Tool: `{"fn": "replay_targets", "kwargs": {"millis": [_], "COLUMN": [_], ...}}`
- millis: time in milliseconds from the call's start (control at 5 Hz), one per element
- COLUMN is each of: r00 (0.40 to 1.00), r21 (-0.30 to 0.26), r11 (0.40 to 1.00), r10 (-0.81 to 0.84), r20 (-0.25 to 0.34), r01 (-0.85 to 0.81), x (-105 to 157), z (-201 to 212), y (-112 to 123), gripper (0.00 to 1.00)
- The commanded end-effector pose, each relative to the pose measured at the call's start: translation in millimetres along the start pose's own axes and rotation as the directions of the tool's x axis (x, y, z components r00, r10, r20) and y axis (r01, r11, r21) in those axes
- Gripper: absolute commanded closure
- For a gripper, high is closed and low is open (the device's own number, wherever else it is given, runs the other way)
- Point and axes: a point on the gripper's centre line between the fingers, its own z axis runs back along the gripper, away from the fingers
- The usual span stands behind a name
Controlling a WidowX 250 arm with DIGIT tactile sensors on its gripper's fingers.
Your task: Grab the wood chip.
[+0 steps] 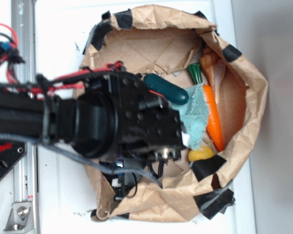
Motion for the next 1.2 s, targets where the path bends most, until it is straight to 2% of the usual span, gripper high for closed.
{"fn": "replay_targets", "kwargs": {"millis": [0,400,600,800,1000], "r00": [0.999,0.995,0.992,0.988,0.958], "r21": [0.047,0.032,0.038,0.072,0.155], "r11": [0.999,0.998,0.997,0.993,0.980], "r10": [-0.008,0.052,0.066,0.079,0.082], "r20": [0.040,0.086,0.104,0.133,0.276], "r01": [0.006,-0.055,-0.070,-0.089,-0.128], "x": [-6,-10,-14,-19,-24], "z": [-4,17,25,42,93], "y": [-6,16,23,32,33], "gripper": [1.00,1.00,1.00,1.00,1.00]}}
